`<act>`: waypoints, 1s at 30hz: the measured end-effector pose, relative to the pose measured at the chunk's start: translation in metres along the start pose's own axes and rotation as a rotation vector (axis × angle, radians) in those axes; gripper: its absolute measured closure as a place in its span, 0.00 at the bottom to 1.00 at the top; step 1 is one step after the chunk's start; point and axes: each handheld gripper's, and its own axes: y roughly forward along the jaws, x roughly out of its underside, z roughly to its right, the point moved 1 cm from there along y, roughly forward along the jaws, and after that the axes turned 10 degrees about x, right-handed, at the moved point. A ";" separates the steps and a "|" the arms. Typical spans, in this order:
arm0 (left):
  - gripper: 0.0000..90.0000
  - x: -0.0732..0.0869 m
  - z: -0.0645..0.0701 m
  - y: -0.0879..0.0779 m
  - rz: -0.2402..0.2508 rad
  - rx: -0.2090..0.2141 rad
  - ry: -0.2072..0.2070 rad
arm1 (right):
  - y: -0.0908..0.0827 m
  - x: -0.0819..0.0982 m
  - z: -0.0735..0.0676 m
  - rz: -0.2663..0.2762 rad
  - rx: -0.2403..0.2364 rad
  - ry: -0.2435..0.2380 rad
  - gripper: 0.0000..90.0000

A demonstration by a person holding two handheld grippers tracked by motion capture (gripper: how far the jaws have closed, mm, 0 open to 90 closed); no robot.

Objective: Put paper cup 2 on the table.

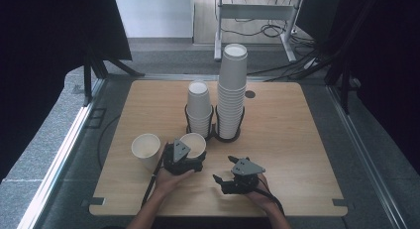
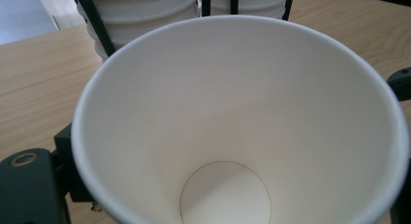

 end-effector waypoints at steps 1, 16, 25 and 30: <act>0.13 0.000 0.000 0.000 0.004 -0.002 -0.001 | 0.000 0.000 0.000 0.001 -0.001 0.000 0.18; 0.01 -0.003 0.015 -0.003 -0.004 -0.037 0.036 | -0.007 -0.002 0.005 0.039 -0.006 0.019 0.18; 0.01 -0.006 0.020 -0.014 0.008 -0.063 0.037 | -0.013 -0.005 0.004 0.065 -0.008 0.015 0.18; 0.01 -0.010 0.024 -0.024 0.032 -0.076 0.048 | -0.013 -0.005 0.004 0.070 -0.019 0.012 0.18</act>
